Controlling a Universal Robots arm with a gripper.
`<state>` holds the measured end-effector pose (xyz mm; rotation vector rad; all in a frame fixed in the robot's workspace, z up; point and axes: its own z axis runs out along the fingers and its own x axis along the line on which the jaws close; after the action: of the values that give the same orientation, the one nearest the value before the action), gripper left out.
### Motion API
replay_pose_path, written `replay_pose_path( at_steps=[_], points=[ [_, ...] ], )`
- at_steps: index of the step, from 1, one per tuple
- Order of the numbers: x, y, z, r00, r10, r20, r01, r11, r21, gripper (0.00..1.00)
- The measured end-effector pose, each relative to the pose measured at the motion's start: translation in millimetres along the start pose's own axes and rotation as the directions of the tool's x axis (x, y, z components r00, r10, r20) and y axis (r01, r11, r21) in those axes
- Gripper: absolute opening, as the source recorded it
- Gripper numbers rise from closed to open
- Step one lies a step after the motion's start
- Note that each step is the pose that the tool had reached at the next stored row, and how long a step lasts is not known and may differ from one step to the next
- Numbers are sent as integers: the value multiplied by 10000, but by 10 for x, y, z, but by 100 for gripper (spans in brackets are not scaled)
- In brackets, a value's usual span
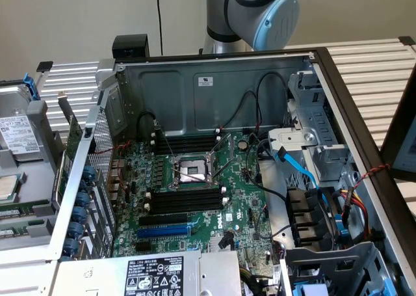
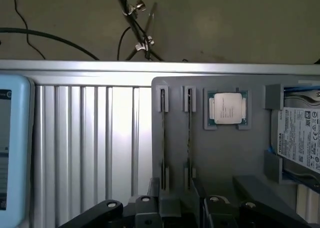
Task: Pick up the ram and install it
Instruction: 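Pick up the ram and move it above insertion slot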
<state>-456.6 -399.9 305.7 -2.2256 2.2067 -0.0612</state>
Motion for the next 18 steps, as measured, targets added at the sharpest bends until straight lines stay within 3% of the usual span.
replay_pose_path(
  at_steps=[5,7,9,12,13,15,18],
  points=[
    [29,15,89,10000,0,-2,0,10000,-5,38],
    [80,10,121,10000,1,24,-1,10000,-22,38],
    [117,7,137,10000,0,73,1,9999,-117,38],
    [133,5,145,9998,0,179,6,9993,-375,38],
    [135,-1,152,9998,2,222,7,9991,-426,38],
    [135,-44,188,9997,4,252,7,9991,-432,38],
    [135,-115,243,9997,7,253,4,9991,-433,38]
  ],
)
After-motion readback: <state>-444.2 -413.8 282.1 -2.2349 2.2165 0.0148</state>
